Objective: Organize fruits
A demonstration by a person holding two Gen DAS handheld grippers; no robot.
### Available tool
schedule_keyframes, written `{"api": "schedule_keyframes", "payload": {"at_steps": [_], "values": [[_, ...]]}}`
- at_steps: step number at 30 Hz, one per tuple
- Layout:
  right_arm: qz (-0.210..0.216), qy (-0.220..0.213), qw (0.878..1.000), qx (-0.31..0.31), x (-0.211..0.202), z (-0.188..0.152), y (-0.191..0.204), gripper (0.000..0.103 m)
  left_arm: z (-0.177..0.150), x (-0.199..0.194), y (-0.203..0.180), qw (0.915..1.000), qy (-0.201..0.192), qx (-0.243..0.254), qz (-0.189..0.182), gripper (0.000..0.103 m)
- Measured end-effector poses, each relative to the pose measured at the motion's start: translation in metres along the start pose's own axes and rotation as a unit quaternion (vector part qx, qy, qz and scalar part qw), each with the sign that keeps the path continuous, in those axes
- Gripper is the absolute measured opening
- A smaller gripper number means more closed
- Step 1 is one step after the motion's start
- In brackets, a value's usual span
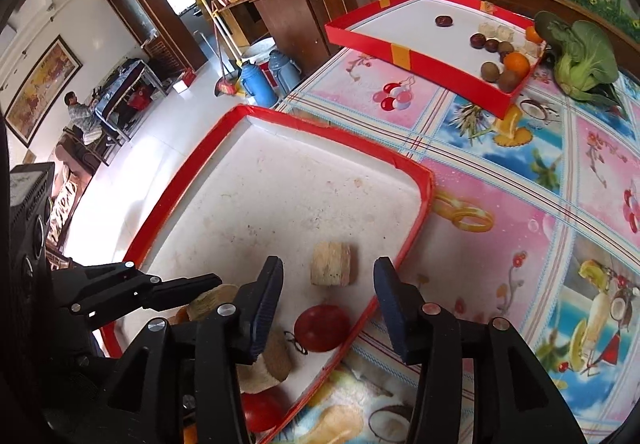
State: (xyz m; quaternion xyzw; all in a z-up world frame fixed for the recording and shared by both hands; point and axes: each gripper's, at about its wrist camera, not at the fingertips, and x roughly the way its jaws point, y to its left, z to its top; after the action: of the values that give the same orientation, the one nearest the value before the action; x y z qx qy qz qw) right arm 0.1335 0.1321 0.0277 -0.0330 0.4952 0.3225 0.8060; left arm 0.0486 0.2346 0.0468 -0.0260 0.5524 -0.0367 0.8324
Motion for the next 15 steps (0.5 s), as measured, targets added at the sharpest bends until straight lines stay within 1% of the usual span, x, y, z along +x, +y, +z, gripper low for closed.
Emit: {"api": "schedule_keyframes", "payload": {"at_steps": [1, 3, 5, 6, 9, 12, 15], "values": [[0.001, -0.003, 1.0, 0.001, -0.005, -0.002, 0.0, 0.055, -0.002, -0.005, -0.001, 1.0, -0.003, -0.001, -0.001, 0.05], [0.0, -0.008, 1.0, 0.002, -0.015, -0.007, 0.001, 0.059, -0.005, -0.012, -0.003, 1.0, -0.007, -0.001, -0.002, 0.056], [0.0, -0.011, 1.0, 0.002, -0.025, -0.012, 0.002, 0.062, -0.009, -0.022, -0.006, 0.9999, -0.015, 0.002, 0.001, 0.057], [0.0, -0.014, 1.0, 0.002, -0.03, -0.016, 0.003, 0.064, -0.012, -0.027, -0.007, 0.9998, -0.017, 0.004, 0.004, 0.059], [0.002, -0.023, 1.0, 0.004, -0.049, -0.029, 0.005, 0.069, -0.02, -0.039, -0.011, 0.9995, -0.028, 0.006, 0.012, 0.07], [0.0, -0.029, 1.0, 0.003, -0.066, -0.044, 0.007, 0.072, -0.03, -0.048, -0.015, 0.999, -0.035, 0.011, 0.025, 0.072], [0.001, -0.031, 1.0, 0.001, -0.081, -0.061, 0.01, 0.073, -0.041, -0.053, -0.017, 0.9992, -0.033, 0.005, 0.021, 0.072]]}}
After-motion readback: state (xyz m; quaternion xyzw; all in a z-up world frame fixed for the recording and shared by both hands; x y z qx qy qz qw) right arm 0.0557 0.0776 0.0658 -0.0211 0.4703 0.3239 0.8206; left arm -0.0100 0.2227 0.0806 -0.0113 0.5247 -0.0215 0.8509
